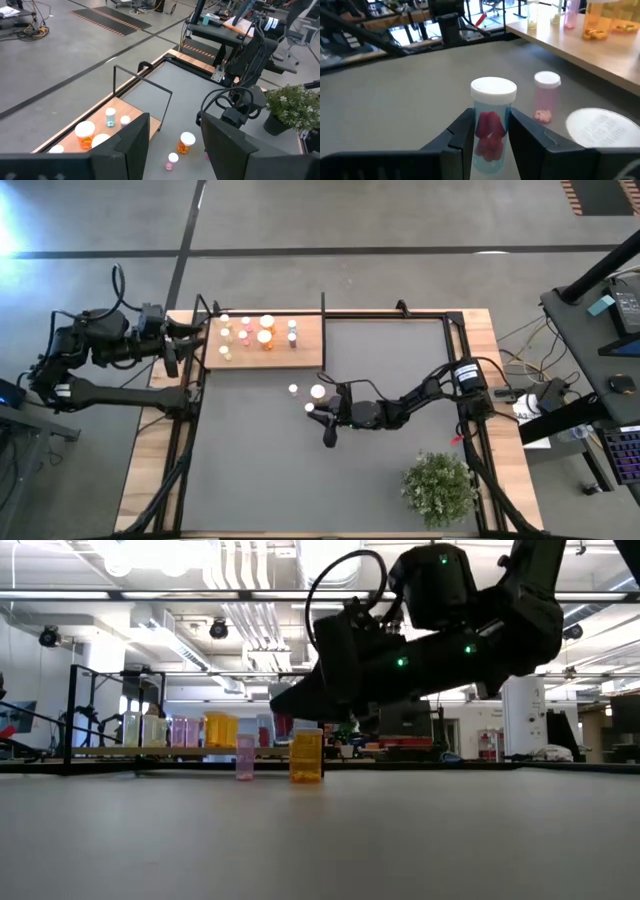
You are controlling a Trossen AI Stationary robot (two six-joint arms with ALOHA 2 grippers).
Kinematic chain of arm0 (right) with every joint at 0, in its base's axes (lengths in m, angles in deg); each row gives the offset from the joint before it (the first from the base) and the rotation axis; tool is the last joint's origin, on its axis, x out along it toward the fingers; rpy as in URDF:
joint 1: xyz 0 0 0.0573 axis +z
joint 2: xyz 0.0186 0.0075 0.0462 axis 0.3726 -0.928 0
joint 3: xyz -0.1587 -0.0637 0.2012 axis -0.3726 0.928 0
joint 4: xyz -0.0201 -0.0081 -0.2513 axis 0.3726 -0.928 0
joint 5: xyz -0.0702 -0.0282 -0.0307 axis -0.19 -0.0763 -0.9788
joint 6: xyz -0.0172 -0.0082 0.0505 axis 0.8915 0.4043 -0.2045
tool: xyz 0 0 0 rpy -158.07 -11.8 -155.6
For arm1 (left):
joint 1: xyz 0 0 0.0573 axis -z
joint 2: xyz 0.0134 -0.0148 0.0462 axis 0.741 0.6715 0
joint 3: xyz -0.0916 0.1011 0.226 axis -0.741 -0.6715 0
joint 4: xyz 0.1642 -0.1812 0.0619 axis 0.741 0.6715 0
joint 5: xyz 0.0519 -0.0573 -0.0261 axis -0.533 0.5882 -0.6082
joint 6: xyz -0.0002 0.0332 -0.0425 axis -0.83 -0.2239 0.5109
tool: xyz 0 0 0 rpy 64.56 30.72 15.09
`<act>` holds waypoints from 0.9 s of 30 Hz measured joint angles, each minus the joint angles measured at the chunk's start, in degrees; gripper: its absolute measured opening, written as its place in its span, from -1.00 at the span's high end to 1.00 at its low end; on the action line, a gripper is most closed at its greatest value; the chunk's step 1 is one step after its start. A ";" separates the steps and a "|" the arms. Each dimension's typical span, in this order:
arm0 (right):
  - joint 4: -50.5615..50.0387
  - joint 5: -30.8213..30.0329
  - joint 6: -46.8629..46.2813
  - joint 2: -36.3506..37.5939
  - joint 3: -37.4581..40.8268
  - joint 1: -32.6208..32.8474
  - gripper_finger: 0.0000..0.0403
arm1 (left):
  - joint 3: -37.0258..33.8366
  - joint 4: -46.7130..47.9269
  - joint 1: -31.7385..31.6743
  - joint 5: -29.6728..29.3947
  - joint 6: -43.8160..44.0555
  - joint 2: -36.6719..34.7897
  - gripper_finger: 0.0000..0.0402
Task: Pick and place medicine bottles onto shelf by color
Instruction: Put the blue pill bottle on the shelf aligned with the other blue pill bottles
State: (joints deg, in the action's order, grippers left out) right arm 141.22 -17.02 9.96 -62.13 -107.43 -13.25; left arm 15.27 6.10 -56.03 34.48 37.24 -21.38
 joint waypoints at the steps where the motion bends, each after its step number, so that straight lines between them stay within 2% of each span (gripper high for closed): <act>1: 0.10 -0.02 0.31 -0.46 0.02 -0.01 0.51 | 0.00 0.00 0.00 0.02 0.00 0.18 0.19; 6: 3.85 -0.02 0.22 -4.54 0.04 -0.13 0.51 | 0.00 -0.05 0.00 0.00 0.02 1.43 0.19; 12: 23.62 0.16 -0.38 -12.62 -1.09 0.00 0.51 | -0.02 -0.07 0.00 0.00 0.00 3.18 0.19; 14: 26.65 -0.04 -0.83 -14.41 -1.57 -0.04 0.51 | -0.02 -0.06 0.00 0.01 0.00 3.60 0.19; 21: 25.04 -0.04 -1.03 -16.92 -3.96 -0.20 0.51 | -0.02 -0.07 -0.02 0.00 0.00 5.03 0.19; 27: 18.90 -0.02 1.53 -16.42 -4.80 0.00 0.51 | -0.02 -0.07 -0.02 0.00 -0.02 5.53 0.19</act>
State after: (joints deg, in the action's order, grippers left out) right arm 160.11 -17.04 11.50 -78.55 -112.23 -13.25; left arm 15.25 6.04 -56.05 34.48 37.22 -15.85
